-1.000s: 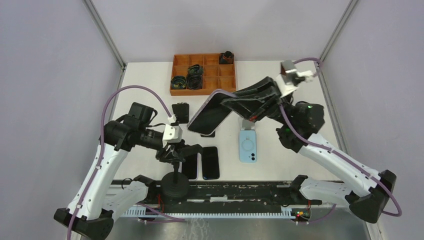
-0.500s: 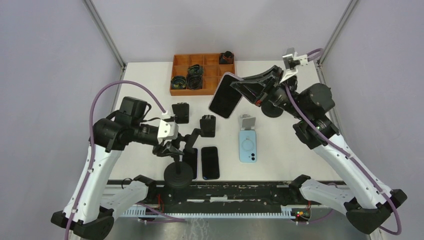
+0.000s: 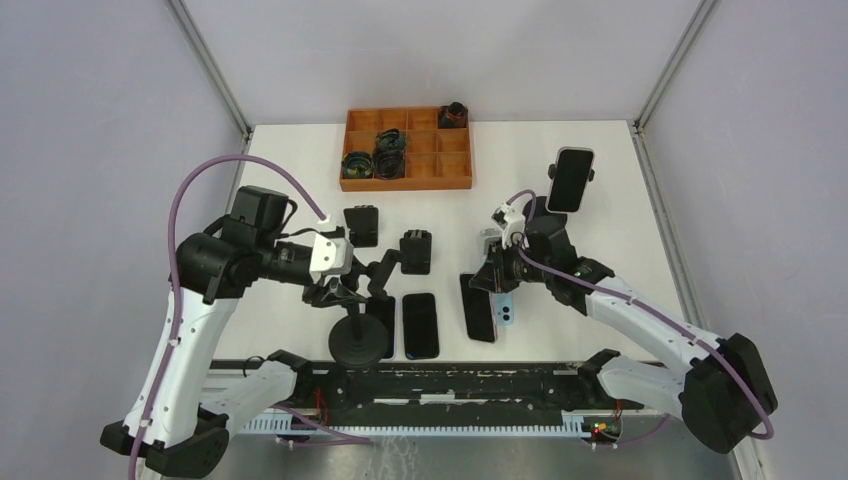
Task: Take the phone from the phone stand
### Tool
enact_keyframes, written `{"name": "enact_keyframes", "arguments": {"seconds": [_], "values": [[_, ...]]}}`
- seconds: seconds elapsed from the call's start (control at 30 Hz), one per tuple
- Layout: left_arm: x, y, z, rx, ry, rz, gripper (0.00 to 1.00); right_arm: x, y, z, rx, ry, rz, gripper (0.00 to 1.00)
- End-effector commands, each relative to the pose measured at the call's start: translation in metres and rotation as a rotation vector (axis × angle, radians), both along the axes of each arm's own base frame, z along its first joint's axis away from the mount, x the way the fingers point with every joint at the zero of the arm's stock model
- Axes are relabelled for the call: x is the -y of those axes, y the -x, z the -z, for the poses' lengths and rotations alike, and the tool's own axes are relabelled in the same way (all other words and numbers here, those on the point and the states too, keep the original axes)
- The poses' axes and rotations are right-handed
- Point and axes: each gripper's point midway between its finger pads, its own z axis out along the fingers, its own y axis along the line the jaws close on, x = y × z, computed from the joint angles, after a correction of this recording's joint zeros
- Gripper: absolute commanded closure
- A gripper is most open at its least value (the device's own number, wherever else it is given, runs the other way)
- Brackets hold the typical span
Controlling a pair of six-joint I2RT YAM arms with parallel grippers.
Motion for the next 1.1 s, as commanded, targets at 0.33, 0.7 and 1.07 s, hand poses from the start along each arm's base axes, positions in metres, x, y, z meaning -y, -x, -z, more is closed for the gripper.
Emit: {"name": "enact_keyframes", "arguments": {"seconds": [0.33, 0.7, 1.07], "values": [[0.008, 0.004, -0.028, 0.075, 0.089, 0.053, 0.98, -0.036, 0.001, 0.011, 0.03, -0.18, -0.056, 1.0], [0.01, 0.002, -0.027, 0.081, 0.093, 0.058, 0.98, -0.038, -0.001, 0.045, -0.011, -0.185, 0.01, 1.0], [0.01, -0.001, -0.025, 0.089, 0.087, 0.057, 0.98, -0.013, -0.018, 0.077, 0.053, -0.006, 0.138, 0.81]]}}
